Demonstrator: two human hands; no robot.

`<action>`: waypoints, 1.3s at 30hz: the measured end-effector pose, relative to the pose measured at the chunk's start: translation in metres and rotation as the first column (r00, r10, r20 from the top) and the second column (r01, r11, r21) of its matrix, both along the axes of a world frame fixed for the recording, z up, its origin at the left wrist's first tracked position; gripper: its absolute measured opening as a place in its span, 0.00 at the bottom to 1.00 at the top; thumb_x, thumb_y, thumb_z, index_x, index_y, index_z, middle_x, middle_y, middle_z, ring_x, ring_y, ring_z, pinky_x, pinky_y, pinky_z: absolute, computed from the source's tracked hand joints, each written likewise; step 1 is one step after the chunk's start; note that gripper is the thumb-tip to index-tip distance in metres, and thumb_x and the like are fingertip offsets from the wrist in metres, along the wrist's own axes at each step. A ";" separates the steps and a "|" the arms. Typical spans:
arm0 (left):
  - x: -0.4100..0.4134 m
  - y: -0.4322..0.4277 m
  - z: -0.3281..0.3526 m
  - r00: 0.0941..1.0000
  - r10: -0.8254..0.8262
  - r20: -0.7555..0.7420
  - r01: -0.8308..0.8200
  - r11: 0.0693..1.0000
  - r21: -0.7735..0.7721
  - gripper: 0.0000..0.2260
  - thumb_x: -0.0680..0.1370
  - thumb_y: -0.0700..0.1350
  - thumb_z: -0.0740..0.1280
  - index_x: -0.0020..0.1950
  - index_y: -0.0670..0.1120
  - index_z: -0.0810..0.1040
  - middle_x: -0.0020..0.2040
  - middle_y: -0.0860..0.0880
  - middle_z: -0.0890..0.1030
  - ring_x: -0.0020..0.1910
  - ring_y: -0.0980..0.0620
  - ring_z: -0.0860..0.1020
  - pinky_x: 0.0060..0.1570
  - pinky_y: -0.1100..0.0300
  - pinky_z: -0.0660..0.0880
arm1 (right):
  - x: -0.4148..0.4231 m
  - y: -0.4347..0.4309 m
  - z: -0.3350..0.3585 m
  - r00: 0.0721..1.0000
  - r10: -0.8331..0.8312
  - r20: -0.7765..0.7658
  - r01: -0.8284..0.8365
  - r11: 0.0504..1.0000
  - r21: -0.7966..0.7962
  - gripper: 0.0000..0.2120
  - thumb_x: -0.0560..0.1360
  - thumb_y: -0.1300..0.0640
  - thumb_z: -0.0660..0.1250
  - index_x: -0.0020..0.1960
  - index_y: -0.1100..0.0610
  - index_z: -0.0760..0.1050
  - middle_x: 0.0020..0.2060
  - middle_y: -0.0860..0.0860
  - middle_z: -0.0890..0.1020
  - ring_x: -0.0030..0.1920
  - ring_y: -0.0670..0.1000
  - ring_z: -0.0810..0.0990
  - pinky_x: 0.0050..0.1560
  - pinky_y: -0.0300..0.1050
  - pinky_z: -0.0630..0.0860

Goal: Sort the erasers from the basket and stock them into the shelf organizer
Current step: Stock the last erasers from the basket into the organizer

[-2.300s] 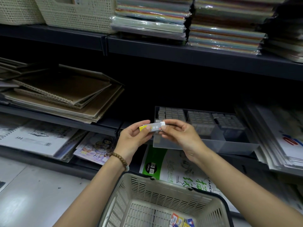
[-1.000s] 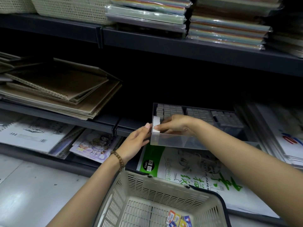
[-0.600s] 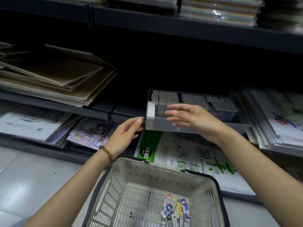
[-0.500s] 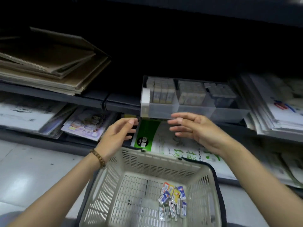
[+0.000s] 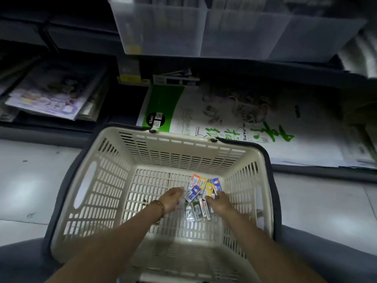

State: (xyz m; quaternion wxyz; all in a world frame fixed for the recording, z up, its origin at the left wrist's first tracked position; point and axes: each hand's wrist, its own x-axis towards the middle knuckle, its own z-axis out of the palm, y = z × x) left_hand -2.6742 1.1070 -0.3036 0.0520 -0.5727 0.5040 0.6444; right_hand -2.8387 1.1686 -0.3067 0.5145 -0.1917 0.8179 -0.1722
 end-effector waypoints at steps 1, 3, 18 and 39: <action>-0.004 0.002 -0.009 1.000 -0.014 0.011 0.014 1.000 0.008 0.22 0.82 0.56 0.51 0.72 0.47 0.64 0.69 0.44 0.69 0.65 0.47 0.71 0.64 0.49 0.70 | 0.000 -0.001 -0.009 1.000 -0.006 -0.019 0.005 1.000 -0.006 0.26 0.77 0.56 0.65 0.71 0.63 0.63 0.67 0.59 0.71 0.65 0.58 0.71 0.61 0.46 0.70; -0.011 0.003 -0.026 1.000 -0.012 0.005 0.012 1.000 0.016 0.21 0.82 0.55 0.52 0.72 0.47 0.64 0.70 0.44 0.68 0.68 0.45 0.69 0.66 0.48 0.68 | 0.000 -0.003 -0.020 0.998 -0.023 -0.059 0.021 0.999 -0.041 0.21 0.77 0.57 0.66 0.67 0.63 0.69 0.64 0.59 0.74 0.60 0.57 0.75 0.56 0.45 0.73; -0.011 -0.017 -0.077 0.941 0.335 0.048 -0.325 0.935 -0.144 0.13 0.74 0.39 0.71 0.36 0.45 0.68 0.35 0.46 0.72 0.37 0.51 0.71 0.35 0.70 0.74 | 0.020 -0.036 -0.042 0.979 -0.188 0.080 0.197 0.972 -0.128 0.08 0.74 0.63 0.69 0.52 0.65 0.80 0.51 0.59 0.83 0.45 0.53 0.82 0.38 0.39 0.77; 0.001 -0.044 -0.083 0.952 0.293 0.085 -0.274 0.944 -0.186 0.04 0.75 0.42 0.70 0.42 0.46 0.75 0.43 0.45 0.78 0.49 0.47 0.77 0.56 0.49 0.76 | 0.029 -0.053 -0.058 0.909 -0.378 0.176 0.392 0.918 -0.054 0.12 0.74 0.61 0.69 0.57 0.62 0.77 0.54 0.57 0.81 0.49 0.53 0.79 0.47 0.42 0.77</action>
